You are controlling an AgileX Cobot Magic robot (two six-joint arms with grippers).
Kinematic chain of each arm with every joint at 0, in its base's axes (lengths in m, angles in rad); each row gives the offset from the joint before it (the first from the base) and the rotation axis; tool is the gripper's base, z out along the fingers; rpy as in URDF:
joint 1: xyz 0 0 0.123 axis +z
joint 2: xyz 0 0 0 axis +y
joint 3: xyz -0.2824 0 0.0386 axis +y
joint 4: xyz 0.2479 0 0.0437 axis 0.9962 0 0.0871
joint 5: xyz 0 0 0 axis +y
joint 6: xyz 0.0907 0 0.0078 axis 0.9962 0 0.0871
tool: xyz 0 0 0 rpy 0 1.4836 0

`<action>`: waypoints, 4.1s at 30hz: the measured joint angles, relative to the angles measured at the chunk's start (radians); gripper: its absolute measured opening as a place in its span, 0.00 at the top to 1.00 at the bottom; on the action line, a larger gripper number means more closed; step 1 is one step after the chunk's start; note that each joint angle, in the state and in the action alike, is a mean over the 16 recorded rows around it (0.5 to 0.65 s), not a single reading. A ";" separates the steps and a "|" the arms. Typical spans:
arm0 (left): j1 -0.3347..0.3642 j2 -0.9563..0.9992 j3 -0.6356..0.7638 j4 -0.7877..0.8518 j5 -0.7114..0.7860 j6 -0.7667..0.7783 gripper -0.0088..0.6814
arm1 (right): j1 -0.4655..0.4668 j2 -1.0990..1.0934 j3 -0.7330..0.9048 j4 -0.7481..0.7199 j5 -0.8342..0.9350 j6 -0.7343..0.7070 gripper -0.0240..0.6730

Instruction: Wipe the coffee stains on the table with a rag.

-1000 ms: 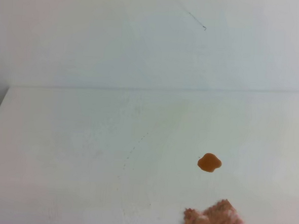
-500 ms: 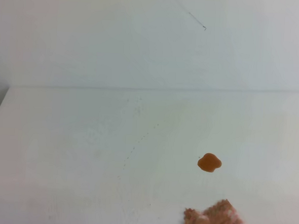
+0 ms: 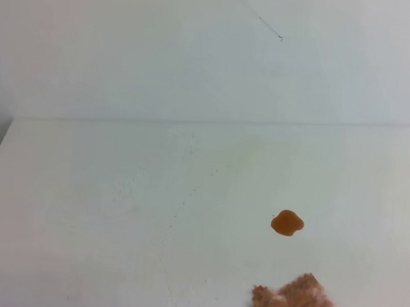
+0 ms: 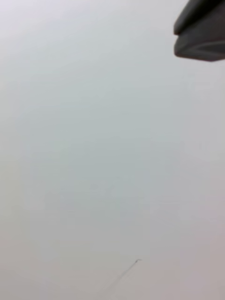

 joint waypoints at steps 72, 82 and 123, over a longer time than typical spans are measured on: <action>0.000 0.000 0.000 0.000 -0.014 0.001 0.99 | 0.163 0.953 -0.663 0.469 0.875 -0.528 0.97; 0.000 0.000 0.000 0.000 -0.013 0.001 0.99 | 0.468 1.290 -0.712 0.432 0.786 -0.528 0.85; 0.000 0.000 0.000 0.000 -0.013 0.001 0.99 | 0.651 1.863 -0.938 0.246 0.689 -0.528 0.89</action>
